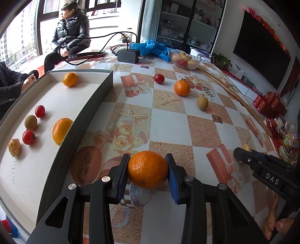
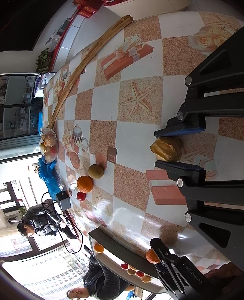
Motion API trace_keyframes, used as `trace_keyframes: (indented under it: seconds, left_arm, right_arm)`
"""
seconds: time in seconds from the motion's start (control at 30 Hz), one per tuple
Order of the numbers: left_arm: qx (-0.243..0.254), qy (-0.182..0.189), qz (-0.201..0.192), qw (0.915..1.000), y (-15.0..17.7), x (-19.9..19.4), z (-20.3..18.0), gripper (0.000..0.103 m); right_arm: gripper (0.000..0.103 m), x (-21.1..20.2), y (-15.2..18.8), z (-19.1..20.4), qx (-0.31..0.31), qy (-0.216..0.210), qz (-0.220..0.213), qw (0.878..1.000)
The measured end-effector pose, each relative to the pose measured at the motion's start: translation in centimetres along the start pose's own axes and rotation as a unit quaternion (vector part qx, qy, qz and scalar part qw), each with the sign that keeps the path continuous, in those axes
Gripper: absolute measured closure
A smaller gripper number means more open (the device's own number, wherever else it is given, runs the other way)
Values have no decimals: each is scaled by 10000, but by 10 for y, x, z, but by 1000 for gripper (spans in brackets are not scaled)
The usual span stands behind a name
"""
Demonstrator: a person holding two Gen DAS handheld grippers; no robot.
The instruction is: Organize fruits
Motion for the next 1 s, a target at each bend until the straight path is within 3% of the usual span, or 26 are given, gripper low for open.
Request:
trace_keyframes:
  seconds: [0.3, 0.57, 0.7, 0.83, 0.93, 0.97, 1.0]
  left_arm:
    - [-373, -108, -414, 9984, -24, -40, 48, 62]
    - [-932, -955, -542, 9896, -30, -57, 133, 62]
    - [-1253, -1188, -445, 9840, -22, -55, 169, 62]
    - [-1368, -1383, -388, 9801, -16, -53, 188, 62]
    - [-1334, -1496, -389, 9789, -14, -53, 194, 61]
    - [-1298, -1531, -408, 9788, -14, -53, 195, 58]
    - [-1254, -1562, -417, 9789, -13, -53, 194, 48]
  right_arm:
    - [78, 10, -29, 51, 98, -772, 419, 9961]
    - [78, 31, -48, 149, -427, -1425, 723, 9862]
    - [78, 44, -54, 203, -749, -1755, 872, 9777]
    - [78, 53, -60, 249, -976, -2041, 974, 9692]
    - [78, 62, -57, 272, -1182, -1997, 1019, 9674]
    - [78, 66, -56, 276, -1220, -2006, 1073, 9661]
    - [78, 69, -53, 280, -1247, -2009, 1121, 9652]
Point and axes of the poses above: each gripper's, at about its wrist camera, not at the fingertips, and x roughly the way its jaws point, z to its left, y to its underside, the point moved 6 cm from there along x, roughly the way its jaws point, and after that the axes turned 3 degrees about x, right-handed, at the moved point
